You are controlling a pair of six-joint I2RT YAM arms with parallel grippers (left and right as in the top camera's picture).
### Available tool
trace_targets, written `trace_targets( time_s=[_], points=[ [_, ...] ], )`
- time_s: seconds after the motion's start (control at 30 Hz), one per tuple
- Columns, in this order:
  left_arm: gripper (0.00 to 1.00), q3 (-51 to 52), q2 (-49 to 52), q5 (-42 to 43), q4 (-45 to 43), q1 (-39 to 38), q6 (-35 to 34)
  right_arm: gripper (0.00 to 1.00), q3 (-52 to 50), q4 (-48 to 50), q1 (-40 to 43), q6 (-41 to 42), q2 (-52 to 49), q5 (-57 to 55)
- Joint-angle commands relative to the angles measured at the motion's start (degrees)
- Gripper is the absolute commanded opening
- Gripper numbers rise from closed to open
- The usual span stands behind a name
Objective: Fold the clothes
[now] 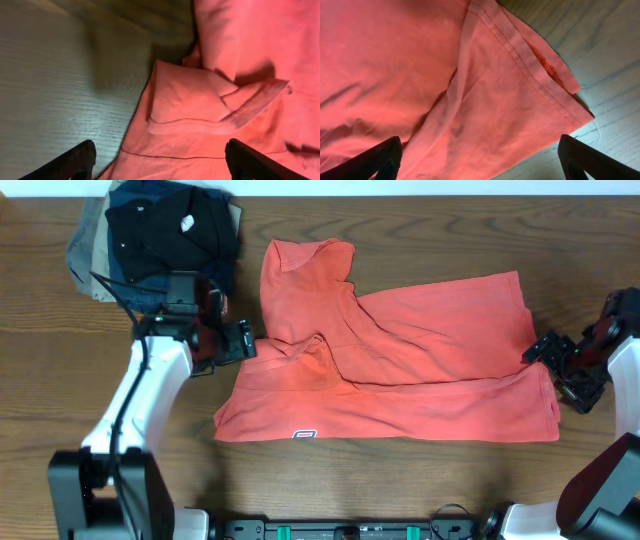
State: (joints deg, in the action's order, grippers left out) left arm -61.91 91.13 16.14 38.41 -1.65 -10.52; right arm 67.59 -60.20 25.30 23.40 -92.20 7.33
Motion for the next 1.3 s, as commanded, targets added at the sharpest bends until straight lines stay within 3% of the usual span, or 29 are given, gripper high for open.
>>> trace_targets(
  time_s=[0.0,0.27,0.37,0.73,0.87,0.93,1.13,1.23,1.27],
  points=[
    [0.83,-0.68,3.13,5.33,-0.09,1.01,5.49,0.98,-0.81,0.02,-1.49,-0.81,-0.07,-0.66],
    [0.83,-0.68,9.73,8.7,-1.33,0.94,10.34,0.97,-0.9,0.22,-2.69,-0.79,-0.07,-0.66],
    [0.73,-0.68,11.26,8.76,-2.75,0.92,10.32,0.98,-0.9,0.22,-3.19,-0.79,-0.07,-0.68],
    [0.65,-0.68,11.98,8.98,-4.26,0.92,10.38,0.98,-0.9,0.61,-4.0,-0.76,-0.07,-0.68],
    [0.51,-0.57,11.98,9.18,-4.87,0.92,10.56,0.98,-0.9,0.61,-4.0,-0.79,-0.07,-0.66],
    [0.36,-0.57,11.98,10.97,-4.94,0.92,11.21,0.98,-0.9,0.61,-4.0,-0.76,-0.07,-0.68],
    [0.31,-0.57,11.98,13.29,-5.03,0.92,12.0,0.98,-0.9,0.61,-4.0,-0.79,-0.07,-0.68],
    [0.19,-0.57,11.98,13.49,-5.03,0.92,12.0,0.98,-0.9,0.63,-4.0,-0.79,-0.07,-0.68],
    [0.1,-0.57,11.98,13.51,-5.09,0.92,12.0,0.98,-0.9,0.66,-4.0,-0.79,-0.07,-0.68]
  ],
)
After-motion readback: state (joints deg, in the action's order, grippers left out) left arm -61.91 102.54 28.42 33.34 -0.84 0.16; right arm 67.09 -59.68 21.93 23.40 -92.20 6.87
